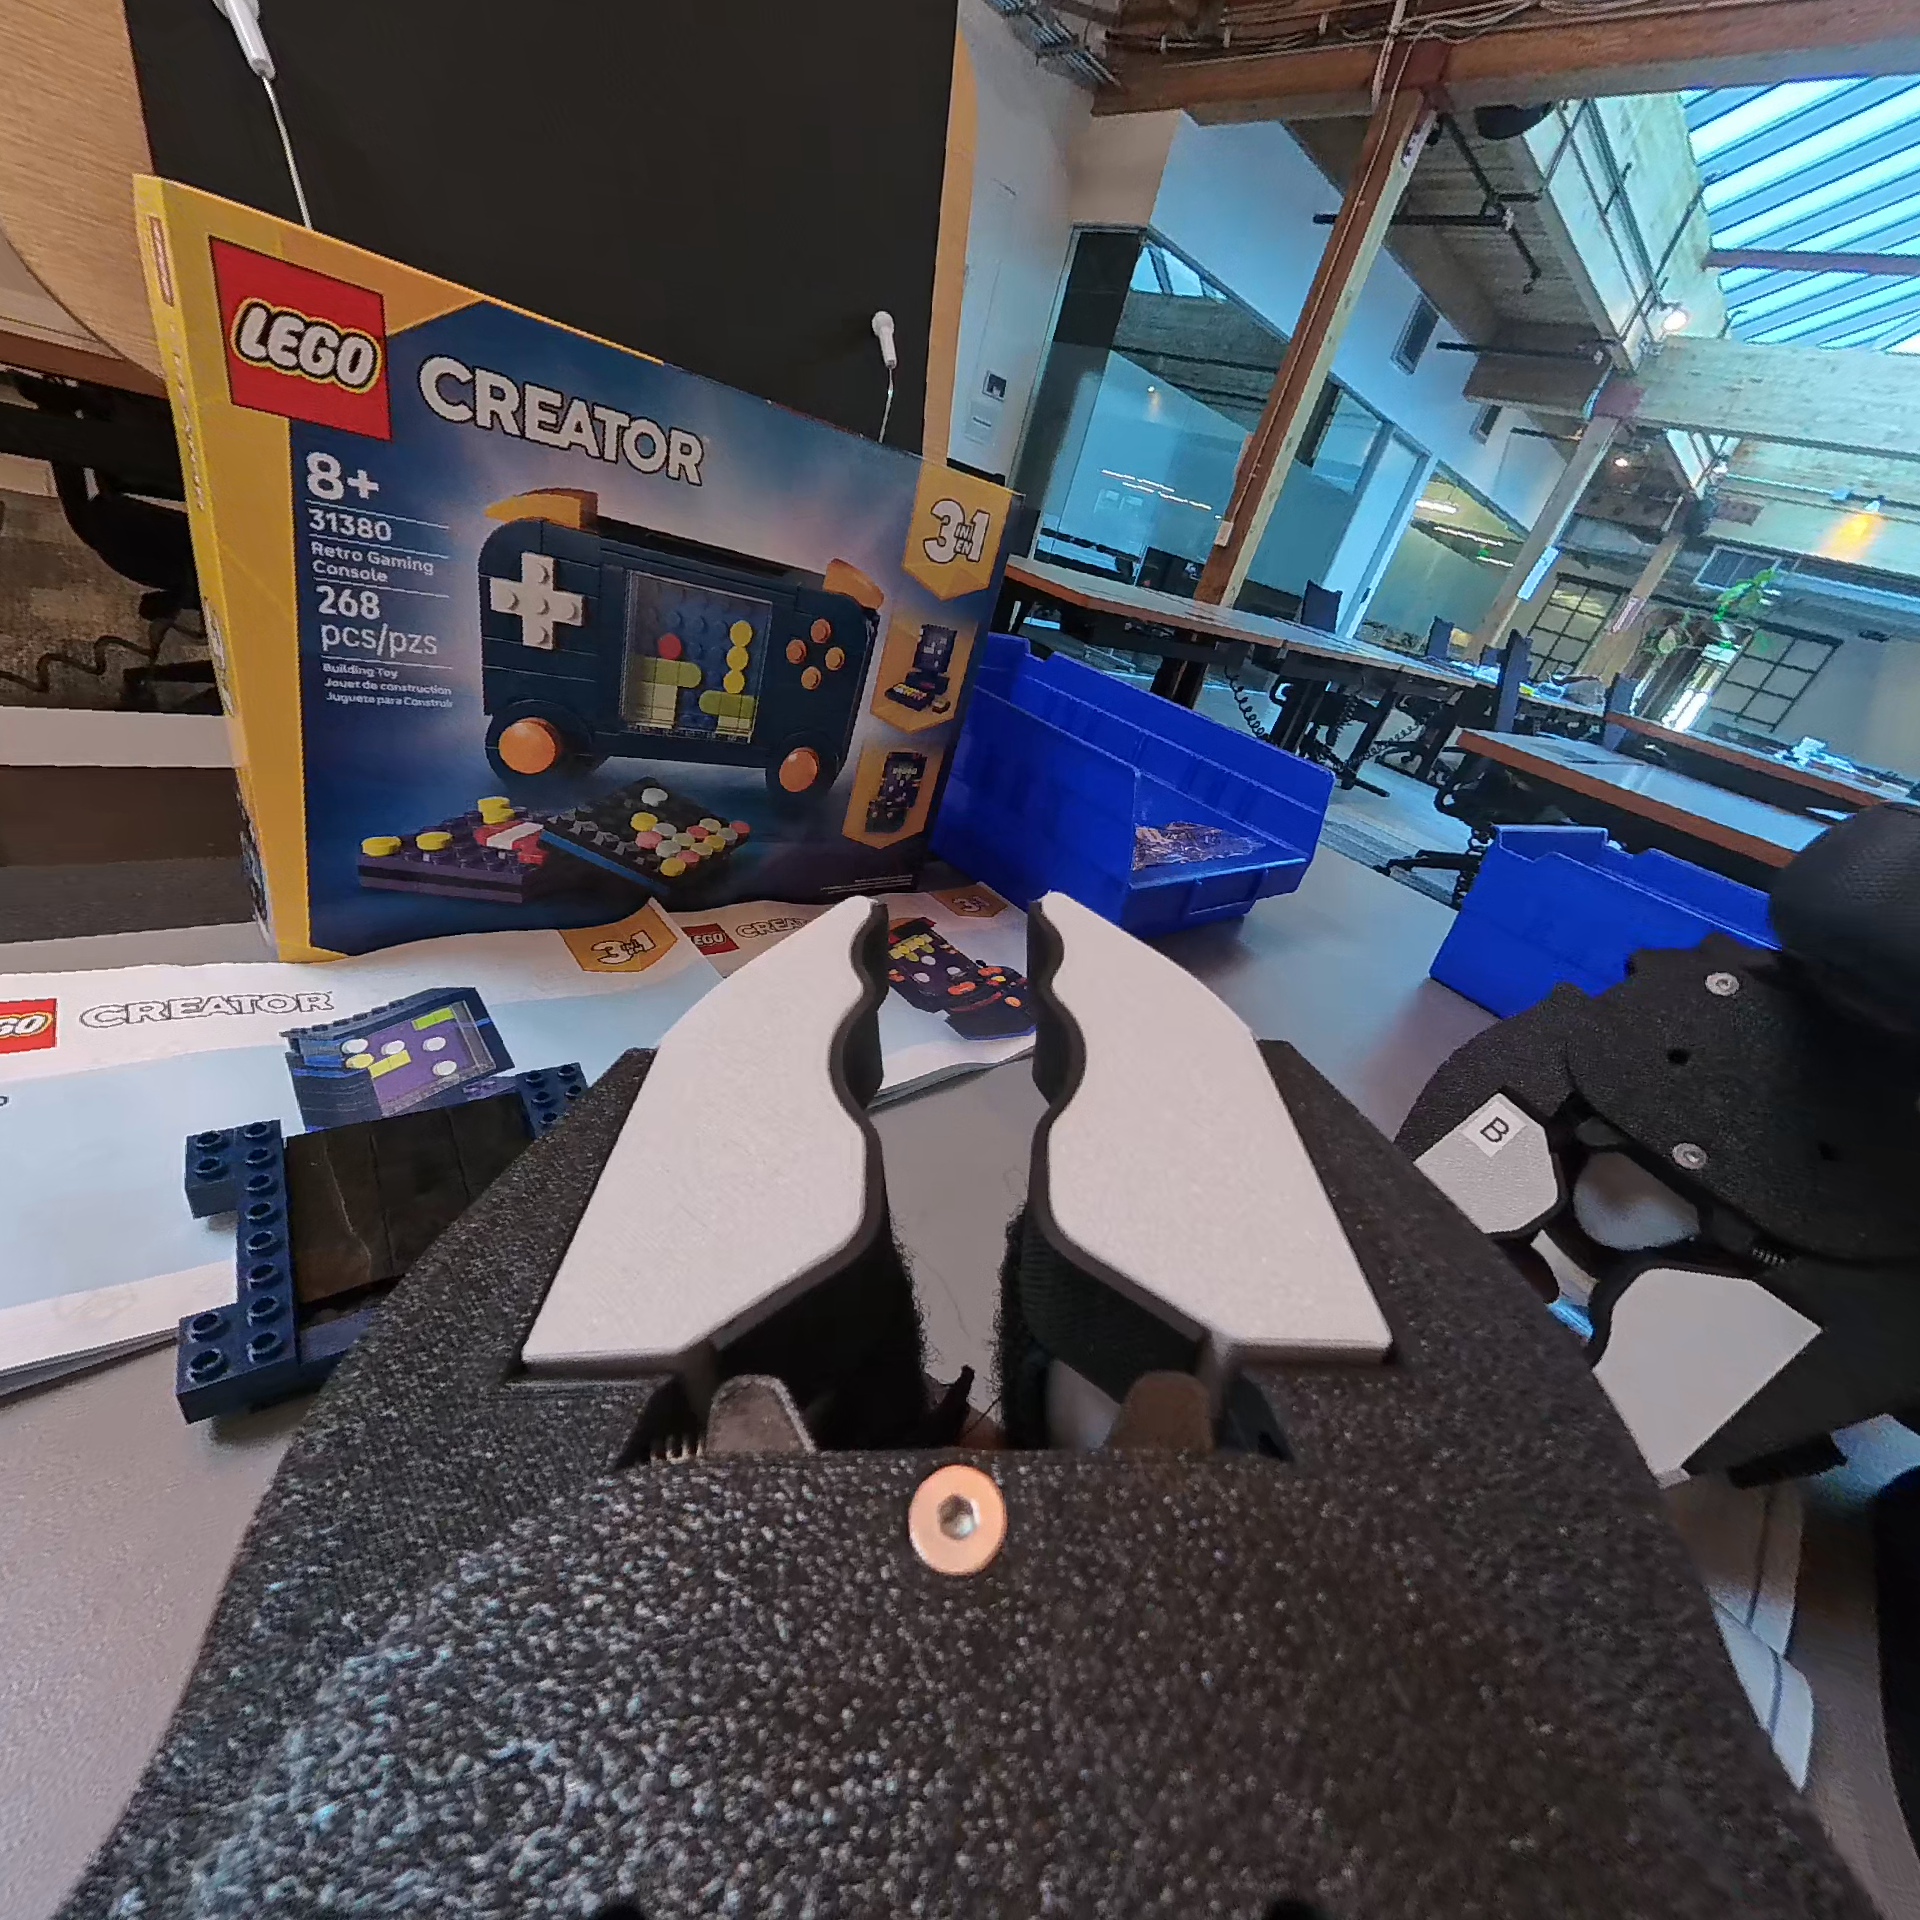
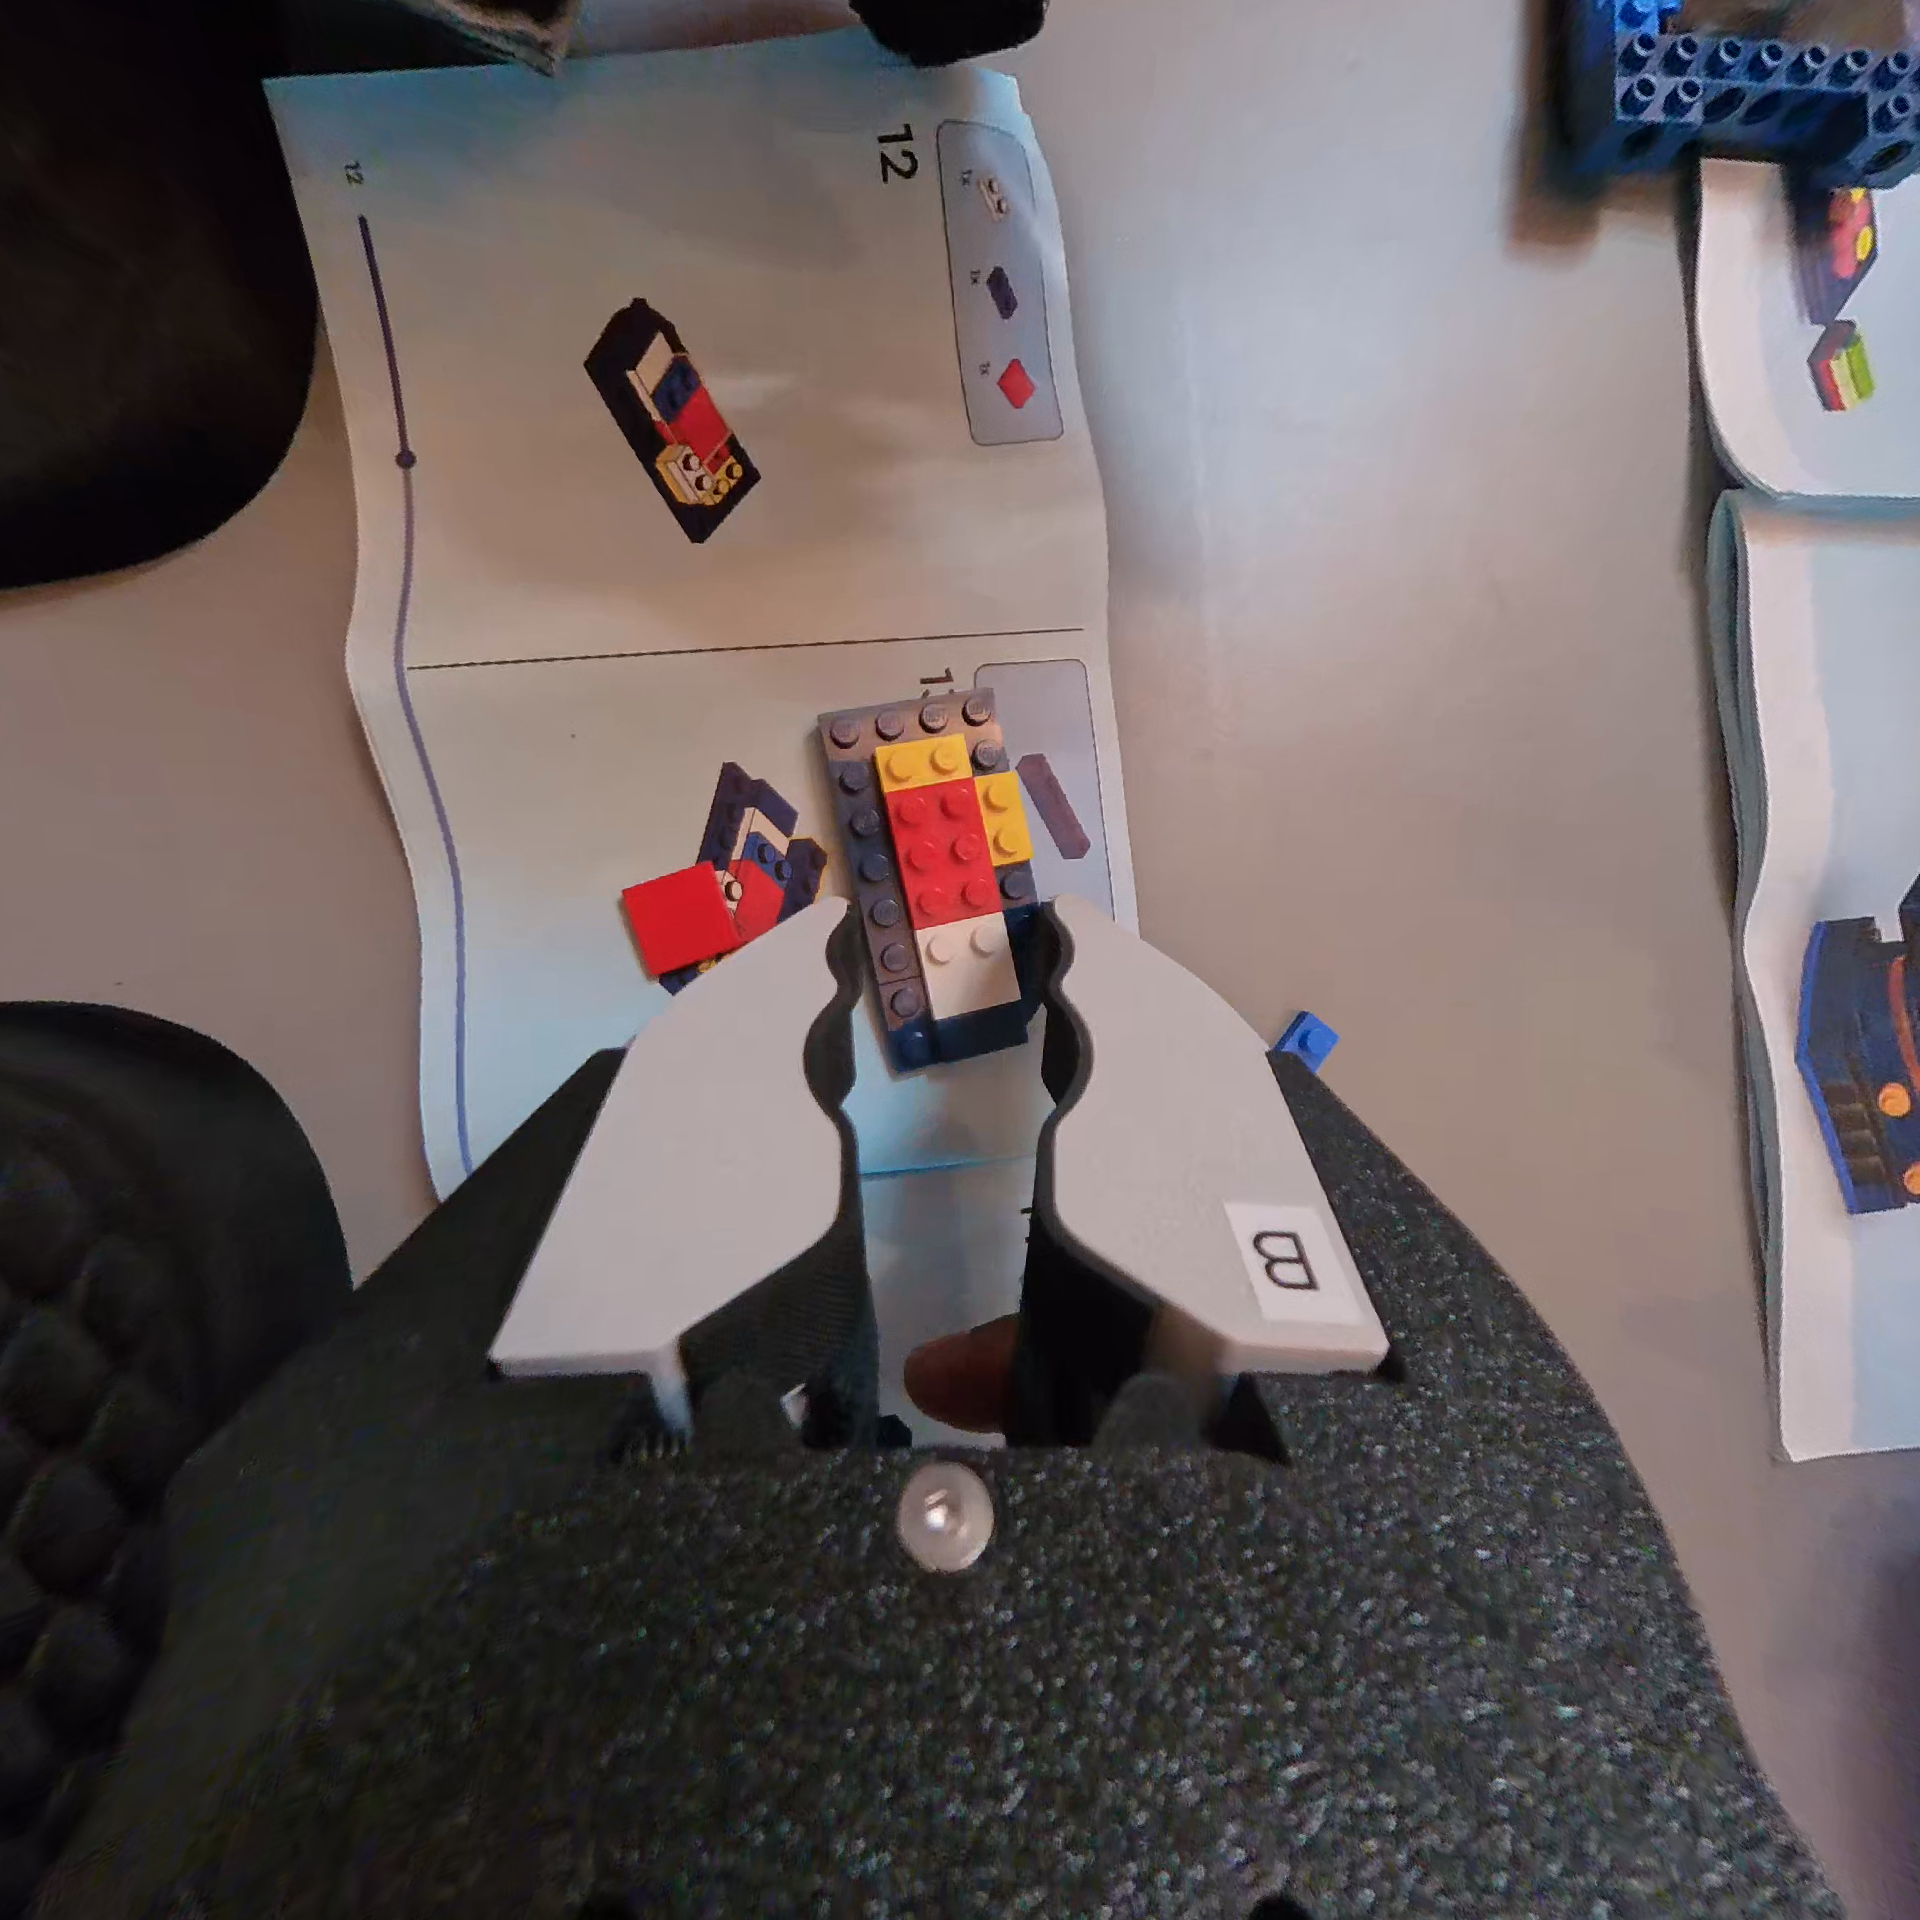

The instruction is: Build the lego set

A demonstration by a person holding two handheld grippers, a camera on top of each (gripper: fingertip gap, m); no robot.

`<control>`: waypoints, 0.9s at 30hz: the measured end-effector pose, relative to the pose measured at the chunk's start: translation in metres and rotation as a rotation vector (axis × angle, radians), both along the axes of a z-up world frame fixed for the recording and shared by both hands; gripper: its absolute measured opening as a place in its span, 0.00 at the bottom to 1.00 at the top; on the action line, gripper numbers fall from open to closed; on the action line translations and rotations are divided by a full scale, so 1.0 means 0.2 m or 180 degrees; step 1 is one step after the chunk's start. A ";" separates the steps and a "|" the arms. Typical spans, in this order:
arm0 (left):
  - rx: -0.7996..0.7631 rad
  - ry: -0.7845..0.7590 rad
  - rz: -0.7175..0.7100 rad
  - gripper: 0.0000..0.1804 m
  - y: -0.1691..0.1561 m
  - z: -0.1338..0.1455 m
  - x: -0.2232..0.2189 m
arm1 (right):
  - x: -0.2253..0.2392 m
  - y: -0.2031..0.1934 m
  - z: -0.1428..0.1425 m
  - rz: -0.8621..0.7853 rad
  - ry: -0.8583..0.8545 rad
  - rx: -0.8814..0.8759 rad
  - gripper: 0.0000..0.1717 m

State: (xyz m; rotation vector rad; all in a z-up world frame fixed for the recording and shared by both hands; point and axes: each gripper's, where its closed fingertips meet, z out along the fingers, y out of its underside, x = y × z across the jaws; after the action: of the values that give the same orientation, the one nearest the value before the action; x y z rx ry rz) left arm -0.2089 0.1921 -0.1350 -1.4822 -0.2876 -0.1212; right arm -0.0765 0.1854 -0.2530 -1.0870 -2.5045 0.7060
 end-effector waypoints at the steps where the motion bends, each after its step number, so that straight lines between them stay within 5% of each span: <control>1: -0.0001 0.0000 0.0000 0.14 0.00 0.00 0.00 | 0.00 0.00 0.00 0.0007 0.0010 -0.0033 0.19; 9: -0.0042 0.0048 -0.0028 0.14 0.01 -0.01 0.01 | 0.00 -0.05 0.06 0.0118 0.0209 -0.0608 0.24; 27: -0.0174 0.0143 -0.0135 0.14 0.02 -0.03 0.05 | -0.02 -0.04 0.01 0.0232 0.0374 -0.0470 0.20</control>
State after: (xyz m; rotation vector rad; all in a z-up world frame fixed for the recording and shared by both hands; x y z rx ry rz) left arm -0.1993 0.1970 -0.1404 -1.5439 -0.2247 -0.1148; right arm -0.0808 0.1778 -0.2505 -0.9754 -2.4340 0.9601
